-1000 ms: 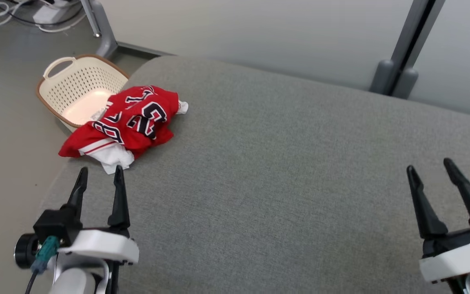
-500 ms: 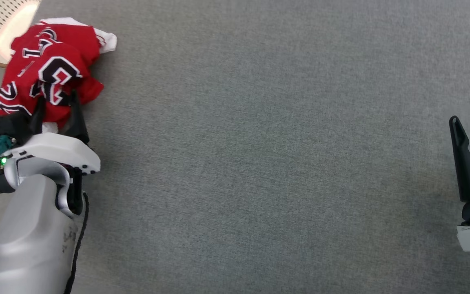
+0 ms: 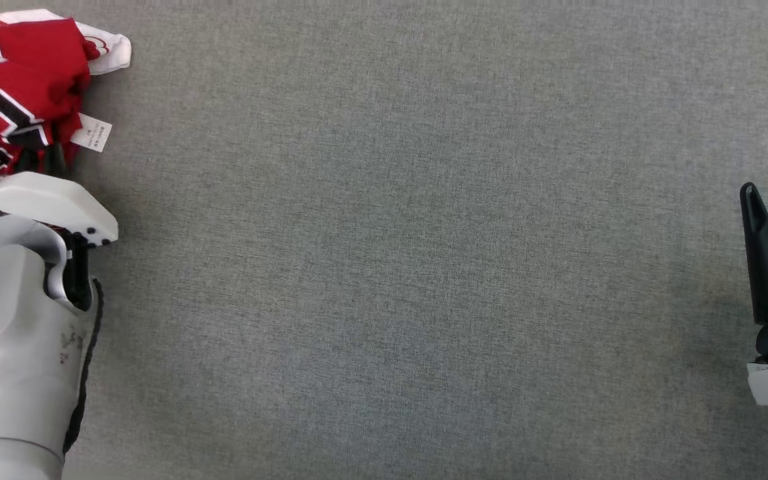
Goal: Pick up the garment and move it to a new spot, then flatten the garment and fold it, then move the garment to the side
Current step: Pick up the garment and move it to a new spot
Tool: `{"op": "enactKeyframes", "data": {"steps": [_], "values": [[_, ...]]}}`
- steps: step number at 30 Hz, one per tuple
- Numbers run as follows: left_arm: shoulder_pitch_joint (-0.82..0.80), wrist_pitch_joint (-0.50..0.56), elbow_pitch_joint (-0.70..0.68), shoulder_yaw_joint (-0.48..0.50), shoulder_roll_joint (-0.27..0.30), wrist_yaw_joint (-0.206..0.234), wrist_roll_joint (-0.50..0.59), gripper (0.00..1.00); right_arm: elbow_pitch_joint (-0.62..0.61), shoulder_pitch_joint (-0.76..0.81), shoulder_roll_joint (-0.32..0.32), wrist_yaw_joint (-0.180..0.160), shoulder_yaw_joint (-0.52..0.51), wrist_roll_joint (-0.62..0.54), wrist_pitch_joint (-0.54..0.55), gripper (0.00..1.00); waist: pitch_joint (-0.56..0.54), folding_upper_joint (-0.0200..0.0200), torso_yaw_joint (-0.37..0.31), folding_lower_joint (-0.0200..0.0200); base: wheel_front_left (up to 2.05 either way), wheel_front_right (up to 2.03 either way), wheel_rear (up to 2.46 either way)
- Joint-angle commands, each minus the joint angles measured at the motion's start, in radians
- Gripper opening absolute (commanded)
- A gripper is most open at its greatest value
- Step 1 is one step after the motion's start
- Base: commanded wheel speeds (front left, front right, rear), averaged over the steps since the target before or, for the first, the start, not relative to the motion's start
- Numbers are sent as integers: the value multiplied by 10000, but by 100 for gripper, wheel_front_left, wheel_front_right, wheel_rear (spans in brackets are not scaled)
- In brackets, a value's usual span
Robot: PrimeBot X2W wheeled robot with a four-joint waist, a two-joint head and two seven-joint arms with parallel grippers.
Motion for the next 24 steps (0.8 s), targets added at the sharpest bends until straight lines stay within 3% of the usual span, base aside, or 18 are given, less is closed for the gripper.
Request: {"op": "enactKeyframes", "data": {"steps": [1,12,15,20,24], "values": [[227,-55,-749,206,232,145,232,0,147,-22,103,-4,46,124,-148,100,-364,0,9,0,0,0,0],[4319,-46,-6682,752,216,1113,2017,0,1309,367,570,-4,949,166,-654,100,-3045,0,-457,0,0,0,0],[5262,-47,-7648,739,101,1284,2124,0,1474,498,647,-4,1122,225,-713,100,-3516,0,-594,0,0,0,0],[7352,317,-9697,451,-159,1578,2272,0,1740,798,739,-4,1421,253,-776,100,-4362,0,-887,0,0,0,0],[8316,972,-11050,-115,-346,1571,2434,0,1791,941,842,-4,1449,267,-796,100,-4614,0,-1101,0,0,0,0]]}}
